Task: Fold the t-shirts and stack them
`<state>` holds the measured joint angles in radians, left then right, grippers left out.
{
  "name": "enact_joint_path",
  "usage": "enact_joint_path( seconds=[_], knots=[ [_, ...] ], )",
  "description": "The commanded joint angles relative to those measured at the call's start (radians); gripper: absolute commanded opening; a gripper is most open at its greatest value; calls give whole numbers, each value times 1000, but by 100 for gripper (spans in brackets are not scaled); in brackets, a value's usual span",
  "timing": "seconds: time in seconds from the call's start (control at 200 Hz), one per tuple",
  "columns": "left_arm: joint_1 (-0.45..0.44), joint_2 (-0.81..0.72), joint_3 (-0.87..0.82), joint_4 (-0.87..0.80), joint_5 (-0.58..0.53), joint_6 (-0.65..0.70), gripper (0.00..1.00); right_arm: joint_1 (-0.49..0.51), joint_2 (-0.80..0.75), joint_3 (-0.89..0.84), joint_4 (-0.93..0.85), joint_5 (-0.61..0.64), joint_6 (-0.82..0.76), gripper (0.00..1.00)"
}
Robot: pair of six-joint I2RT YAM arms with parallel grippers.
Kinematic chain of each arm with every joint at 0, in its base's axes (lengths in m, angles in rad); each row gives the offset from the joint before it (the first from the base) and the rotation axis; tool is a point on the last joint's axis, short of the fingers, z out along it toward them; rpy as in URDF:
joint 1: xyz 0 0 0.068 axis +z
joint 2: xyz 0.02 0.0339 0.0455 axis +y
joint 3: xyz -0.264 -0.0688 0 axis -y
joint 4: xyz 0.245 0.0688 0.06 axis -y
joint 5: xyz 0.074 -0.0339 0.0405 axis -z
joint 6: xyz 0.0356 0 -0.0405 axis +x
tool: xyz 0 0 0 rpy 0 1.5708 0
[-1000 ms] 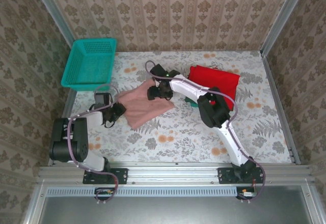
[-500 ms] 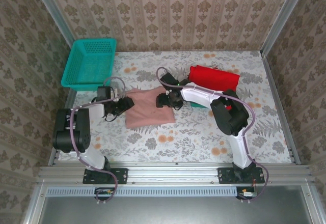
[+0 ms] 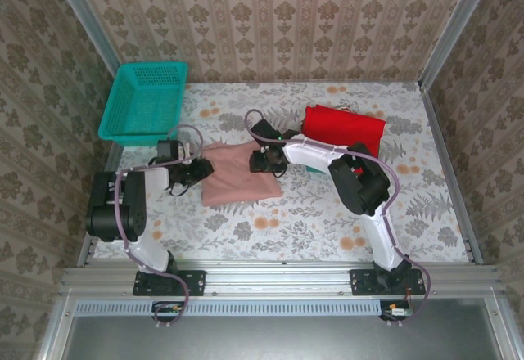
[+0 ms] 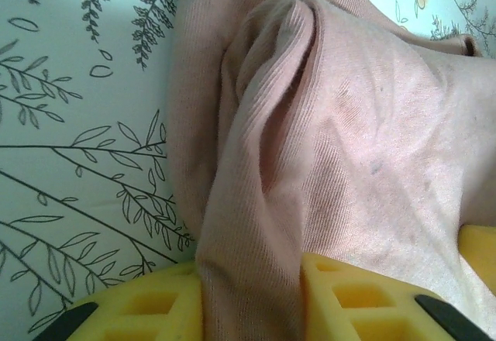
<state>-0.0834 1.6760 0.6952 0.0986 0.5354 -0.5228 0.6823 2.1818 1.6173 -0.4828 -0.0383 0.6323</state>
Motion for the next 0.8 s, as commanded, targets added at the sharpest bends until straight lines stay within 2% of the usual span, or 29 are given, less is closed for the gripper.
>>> enact_joint_path(
  seconds=[0.0,0.095,0.2,0.365,0.57,0.795],
  knots=[
    [-130,81,-49,-5,190,-40,24,20,34,24,8,-32,10,39],
    [-188,35,-63,19,176,-77,19,27,6,38,-7,-17,6,28],
    [-185,-11,-100,116,221,-159,9,29,-66,22,-24,21,-2,17],
    [-208,-67,-51,61,210,-160,1,29,-200,-28,-48,100,-25,6],
    [-226,-120,0,74,197,-214,0,23,-308,-69,-122,172,-40,0],
    [-248,-134,83,-7,167,-204,0,11,-364,-85,-154,199,-47,0]
  ],
)
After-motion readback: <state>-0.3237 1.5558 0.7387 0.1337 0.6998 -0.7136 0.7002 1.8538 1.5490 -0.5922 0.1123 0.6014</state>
